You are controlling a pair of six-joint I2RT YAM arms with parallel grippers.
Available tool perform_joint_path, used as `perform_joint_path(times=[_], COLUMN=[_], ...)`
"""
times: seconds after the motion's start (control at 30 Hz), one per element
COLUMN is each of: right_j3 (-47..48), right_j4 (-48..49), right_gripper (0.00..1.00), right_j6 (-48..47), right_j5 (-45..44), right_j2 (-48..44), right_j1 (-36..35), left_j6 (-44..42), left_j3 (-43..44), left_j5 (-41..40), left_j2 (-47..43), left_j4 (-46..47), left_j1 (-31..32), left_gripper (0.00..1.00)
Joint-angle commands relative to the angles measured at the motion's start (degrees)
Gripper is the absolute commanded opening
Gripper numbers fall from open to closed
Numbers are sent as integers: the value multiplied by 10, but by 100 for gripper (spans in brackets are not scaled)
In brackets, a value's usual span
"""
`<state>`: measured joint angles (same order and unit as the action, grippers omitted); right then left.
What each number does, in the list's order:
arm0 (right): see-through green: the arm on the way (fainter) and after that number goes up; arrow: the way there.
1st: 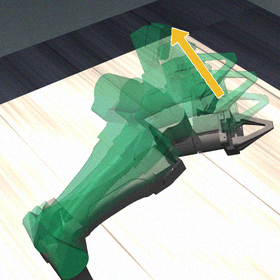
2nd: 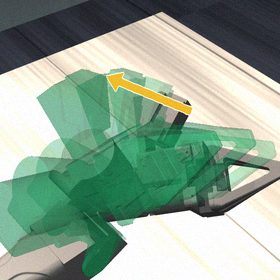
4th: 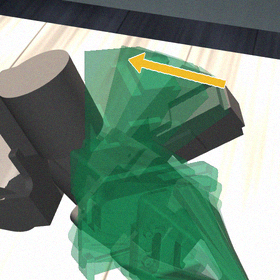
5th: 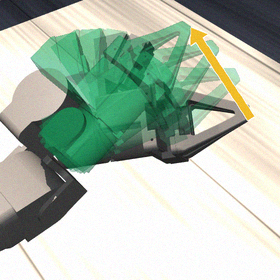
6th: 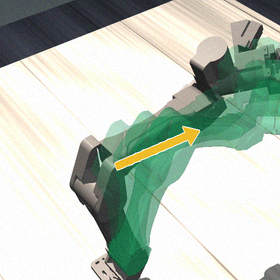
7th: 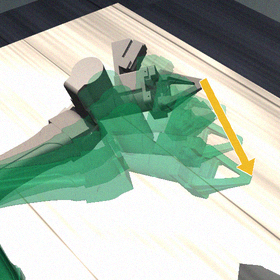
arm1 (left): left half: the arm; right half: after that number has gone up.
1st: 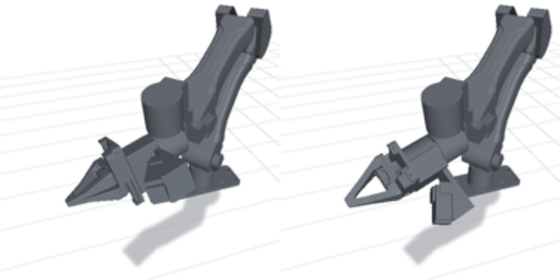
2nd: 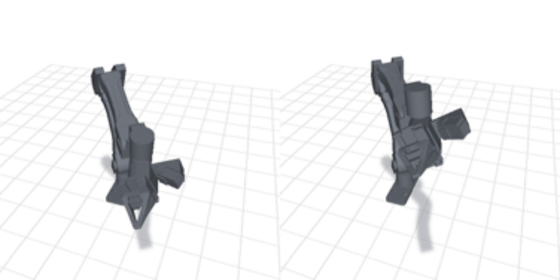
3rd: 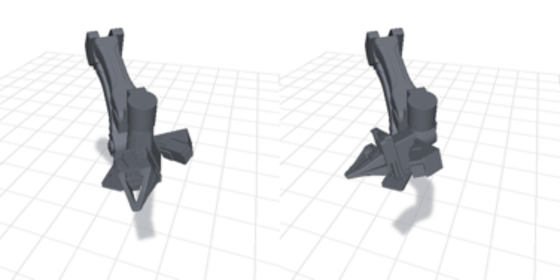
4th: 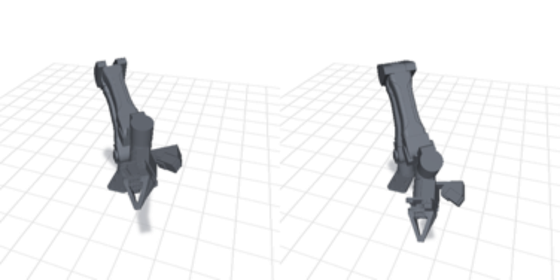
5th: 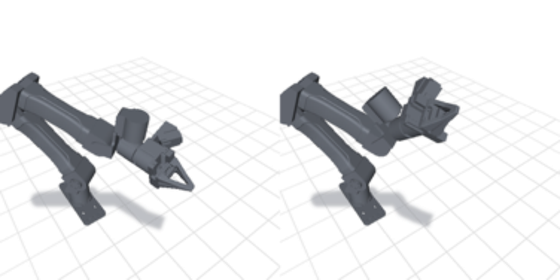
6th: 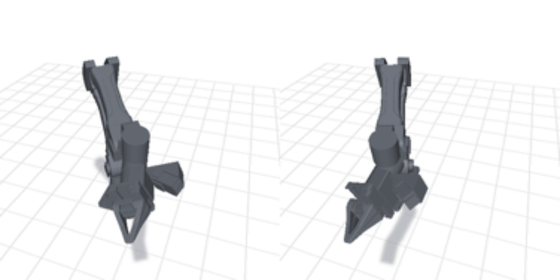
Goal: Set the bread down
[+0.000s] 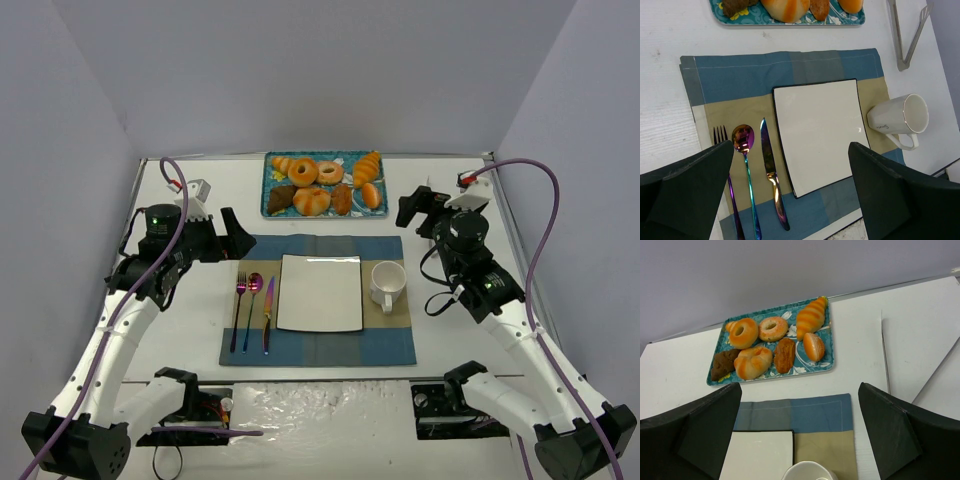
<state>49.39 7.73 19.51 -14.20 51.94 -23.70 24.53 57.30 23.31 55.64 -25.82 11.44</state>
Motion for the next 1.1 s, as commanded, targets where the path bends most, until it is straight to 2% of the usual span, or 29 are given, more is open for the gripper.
perform_joint_path(times=[0.0,0.43,1.07], right_j3=[13,18,35], right_j4=[31,14,-8], right_gripper=[100,100,100], right_j6=[-6,-7,-3], right_j5=[-30,-77,-245], right_j2=[-11,-4,70], right_j1=[-3,-3,-1], left_j6=[0,0,-3], left_j3=[26,26,29], left_j5=[0,-2,-9], left_j2=[-13,-10,-4], left_j4=[40,39,33], left_j1=[2,4,7], left_gripper=[97,97,97])
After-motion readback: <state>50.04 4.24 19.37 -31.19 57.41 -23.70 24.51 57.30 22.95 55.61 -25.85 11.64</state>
